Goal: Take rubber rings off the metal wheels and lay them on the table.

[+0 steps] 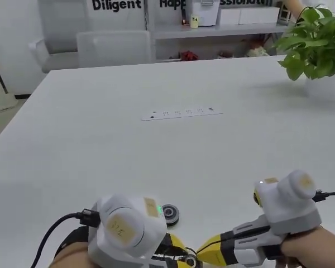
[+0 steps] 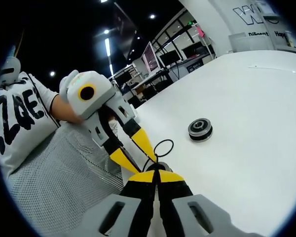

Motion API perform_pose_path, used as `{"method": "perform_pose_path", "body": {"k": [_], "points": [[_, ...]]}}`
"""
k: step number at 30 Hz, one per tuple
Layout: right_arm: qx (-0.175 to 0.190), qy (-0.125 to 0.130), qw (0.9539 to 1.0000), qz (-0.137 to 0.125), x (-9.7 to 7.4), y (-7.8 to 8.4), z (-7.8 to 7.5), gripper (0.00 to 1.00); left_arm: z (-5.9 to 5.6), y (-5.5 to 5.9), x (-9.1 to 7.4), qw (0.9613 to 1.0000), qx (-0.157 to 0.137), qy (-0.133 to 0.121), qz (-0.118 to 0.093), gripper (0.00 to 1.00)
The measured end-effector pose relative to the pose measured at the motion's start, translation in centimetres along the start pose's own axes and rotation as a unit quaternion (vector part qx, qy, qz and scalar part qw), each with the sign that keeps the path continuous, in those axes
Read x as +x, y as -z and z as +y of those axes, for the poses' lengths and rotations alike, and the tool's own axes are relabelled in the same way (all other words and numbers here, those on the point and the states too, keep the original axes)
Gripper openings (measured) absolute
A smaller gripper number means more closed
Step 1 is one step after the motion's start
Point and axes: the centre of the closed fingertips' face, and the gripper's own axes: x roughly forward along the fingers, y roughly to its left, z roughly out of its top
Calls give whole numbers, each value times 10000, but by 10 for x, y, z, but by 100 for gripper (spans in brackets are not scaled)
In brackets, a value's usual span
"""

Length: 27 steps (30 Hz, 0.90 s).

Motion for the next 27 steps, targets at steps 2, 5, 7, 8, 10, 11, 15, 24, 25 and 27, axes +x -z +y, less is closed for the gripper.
{"method": "perform_pose_path", "body": {"k": [2, 5, 7, 8, 10, 11, 15, 24, 25, 27], "points": [[-1, 3, 10000, -5, 0, -1, 0, 0, 0, -2, -4, 10000, -28, -2, -43, 18], [3, -5, 10000, -13, -1, -2, 1, 0, 0, -3, -9, 9999, -61, -4, -80, 20], [-2, -7, 10000, -15, -1, -2, 2, 0, 0, -3, -13, 10000, -46, -24, -85, 21], [-10, -6, 10000, -20, -2, -3, 2, 0, 0, -3, -15, 9999, -58, -26, -97, 22], [-23, -6, 10000, -38, -3, -6, 3, 0, 0, -4, -19, 9999, -82, -44, -117, 25], [-33, -4, 10000, -45, -3, -7, 4, 0, 0, -4, -21, 9999, -80, -50, -127, 25], [-64, 0, 10000, -61, -5, -12, 5, 0, -1, -6, -29, 9998, -85, -75, -165, 29], [-166, -36, 9999, -11, -5, -22, 11, 0, 0, -9, -45, 9993, -94, -190, -296, 39], [-185, -43, 9998, -7, -5, -24, 11, 0, 1, -9, -47, 9992, -99, -207, -315, 40], [-217, -50, 9998, 10, -4, -27, 13, 0, 1, -10, -51, 9991, -88, -239, -333, 42]]}}
